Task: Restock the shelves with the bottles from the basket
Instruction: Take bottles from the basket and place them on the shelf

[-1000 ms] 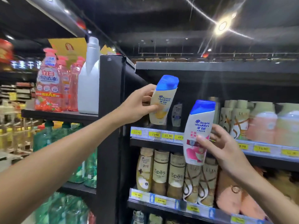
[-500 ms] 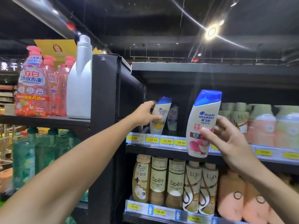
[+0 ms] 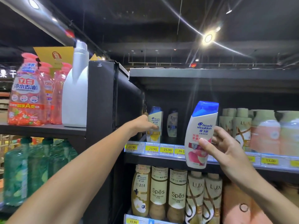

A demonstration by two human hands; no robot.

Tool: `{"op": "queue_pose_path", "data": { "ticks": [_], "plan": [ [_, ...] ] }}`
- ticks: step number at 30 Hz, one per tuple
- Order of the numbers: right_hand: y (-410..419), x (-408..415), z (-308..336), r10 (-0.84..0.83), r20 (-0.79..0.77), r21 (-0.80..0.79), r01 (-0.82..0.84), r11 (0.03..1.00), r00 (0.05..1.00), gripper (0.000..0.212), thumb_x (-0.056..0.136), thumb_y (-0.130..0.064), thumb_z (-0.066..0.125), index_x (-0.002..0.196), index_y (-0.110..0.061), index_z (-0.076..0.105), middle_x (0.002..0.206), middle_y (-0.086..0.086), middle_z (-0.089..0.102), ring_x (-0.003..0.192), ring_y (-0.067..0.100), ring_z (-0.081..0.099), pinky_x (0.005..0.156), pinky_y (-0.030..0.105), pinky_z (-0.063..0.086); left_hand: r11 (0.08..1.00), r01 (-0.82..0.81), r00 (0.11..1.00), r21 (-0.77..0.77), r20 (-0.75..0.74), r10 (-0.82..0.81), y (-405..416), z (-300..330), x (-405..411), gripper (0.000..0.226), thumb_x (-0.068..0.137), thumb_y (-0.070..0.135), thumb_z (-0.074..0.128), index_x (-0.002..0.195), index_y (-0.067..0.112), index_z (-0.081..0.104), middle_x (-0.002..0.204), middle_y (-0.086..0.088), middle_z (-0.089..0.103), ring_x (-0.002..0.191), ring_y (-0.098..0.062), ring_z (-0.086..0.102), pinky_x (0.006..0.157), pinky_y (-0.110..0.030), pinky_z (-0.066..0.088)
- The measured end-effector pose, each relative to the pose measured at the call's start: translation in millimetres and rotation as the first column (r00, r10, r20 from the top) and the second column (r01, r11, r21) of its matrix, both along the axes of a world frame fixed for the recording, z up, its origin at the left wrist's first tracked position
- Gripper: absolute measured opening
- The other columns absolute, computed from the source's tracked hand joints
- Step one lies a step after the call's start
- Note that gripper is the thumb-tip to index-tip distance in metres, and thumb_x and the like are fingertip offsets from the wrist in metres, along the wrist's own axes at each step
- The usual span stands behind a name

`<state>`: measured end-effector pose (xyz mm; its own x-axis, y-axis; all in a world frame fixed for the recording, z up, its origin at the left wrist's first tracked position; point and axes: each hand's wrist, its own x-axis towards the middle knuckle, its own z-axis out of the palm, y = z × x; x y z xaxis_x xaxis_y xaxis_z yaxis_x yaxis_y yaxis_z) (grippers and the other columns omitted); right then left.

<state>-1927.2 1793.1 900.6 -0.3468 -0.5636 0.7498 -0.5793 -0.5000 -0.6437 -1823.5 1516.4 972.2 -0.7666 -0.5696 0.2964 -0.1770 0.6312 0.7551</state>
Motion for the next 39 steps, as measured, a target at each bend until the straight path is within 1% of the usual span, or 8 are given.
{"op": "queue_pose_path", "data": {
  "ticks": [4,6,9,19,28,34,36,39],
  "plan": [
    [-3,1,-5,0.031,0.014,0.015,-0.031,0.999,0.999,0.04,0.086,-0.019,0.063,0.126,-0.019,0.058,0.111,-0.002,0.076,0.104,0.015,0.072,0.085,0.029,0.059,0.963,-0.216,0.975,-0.16,0.017,0.221,6,-5,-12,0.047,0.078,0.051,0.081,0.102,0.017,0.06,0.104,-0.006,0.067,0.099,-0.022,0.067,0.093,-0.04,0.057],
    [-5,1,-6,0.037,0.012,0.019,-0.038,0.999,0.999,0.041,0.087,-0.019,0.063,0.127,-0.018,0.057,0.113,-0.002,0.076,0.106,0.014,0.071,0.084,0.027,0.059,0.843,-0.393,0.906,-0.367,0.004,0.424,11,-12,-16,0.065,0.073,0.066,0.076,0.109,0.015,0.059,0.107,-0.006,0.065,0.099,-0.025,0.066,0.089,-0.044,0.059],
    [-6,1,-10,0.046,0.023,0.023,-0.046,0.999,0.999,0.043,0.086,-0.021,0.064,0.128,-0.018,0.057,0.115,-0.002,0.075,0.107,0.013,0.071,0.082,0.025,0.059,0.699,-0.485,0.846,-0.526,-0.081,0.526,19,-21,-18,0.073,0.077,0.069,0.071,0.119,0.011,0.056,0.111,-0.007,0.061,0.104,-0.027,0.062,0.088,-0.044,0.057],
    [-3,-4,-19,0.051,0.046,0.053,-0.053,0.997,0.998,0.041,0.085,-0.017,0.064,0.125,-0.02,0.057,0.116,-0.007,0.074,0.109,0.009,0.069,0.082,0.02,0.058,0.714,-0.459,0.845,-0.528,-0.013,0.534,19,-27,-22,0.058,0.086,0.046,0.074,0.125,0.008,0.053,0.111,-0.009,0.053,0.11,-0.028,0.057,0.091,-0.04,0.055],
    [-2,-5,-25,0.055,0.07,0.025,-0.057,0.998,0.996,0.039,0.086,-0.013,0.063,0.124,-0.016,0.058,0.115,-0.005,0.075,0.108,0.01,0.07,0.083,0.019,0.057,0.76,-0.565,0.794,-0.322,0.039,0.606,-3,-18,-30,0.087,0.077,0.04,0.085,0.141,0.012,0.031,0.122,-0.01,0.046,0.103,-0.025,0.053,0.083,-0.036,0.049],
    [0,-3,-17,0.04,0.062,0.038,-0.042,0.998,0.997,0.036,0.088,-0.012,0.063,0.123,-0.014,0.058,0.115,-0.004,0.074,0.11,0.011,0.069,0.083,0.018,0.056,0.764,-0.44,0.825,-0.472,0.122,0.551,1,-19,-16,0.079,0.086,0.063,0.065,0.138,0.007,0.046,0.136,-0.014,0.044,0.113,-0.03,0.056,0.098,-0.043,0.052],
    [-2,-1,-10,0.03,0.04,0.034,-0.031,0.999,0.999,0.039,0.086,-0.017,0.064,0.125,-0.015,0.057,0.117,-0.004,0.074,0.111,0.011,0.069,0.085,0.02,0.056,0.741,-0.417,0.865,-0.527,0.019,0.501,13,-15,1,0.082,0.089,0.066,0.058,0.145,0.008,0.042,0.155,-0.017,0.035,0.127,-0.035,0.053,0.101,-0.049,0.052],
    [-10,3,3,0.012,0.013,0.032,-0.013,0.999,1.0,0.039,0.09,-0.013,0.064,0.128,-0.011,0.054,0.115,-0.003,0.074,0.107,0.01,0.07,0.084,0.019,0.056,0.667,-0.39,0.918,-0.634,-0.327,0.226,36,-11,44,0.075,0.093,0.052,0.062,0.153,0.019,0.032,0.157,-0.001,0.036,0.14,-0.02,0.042,0.107,-0.043,0.047]
  ]
}}
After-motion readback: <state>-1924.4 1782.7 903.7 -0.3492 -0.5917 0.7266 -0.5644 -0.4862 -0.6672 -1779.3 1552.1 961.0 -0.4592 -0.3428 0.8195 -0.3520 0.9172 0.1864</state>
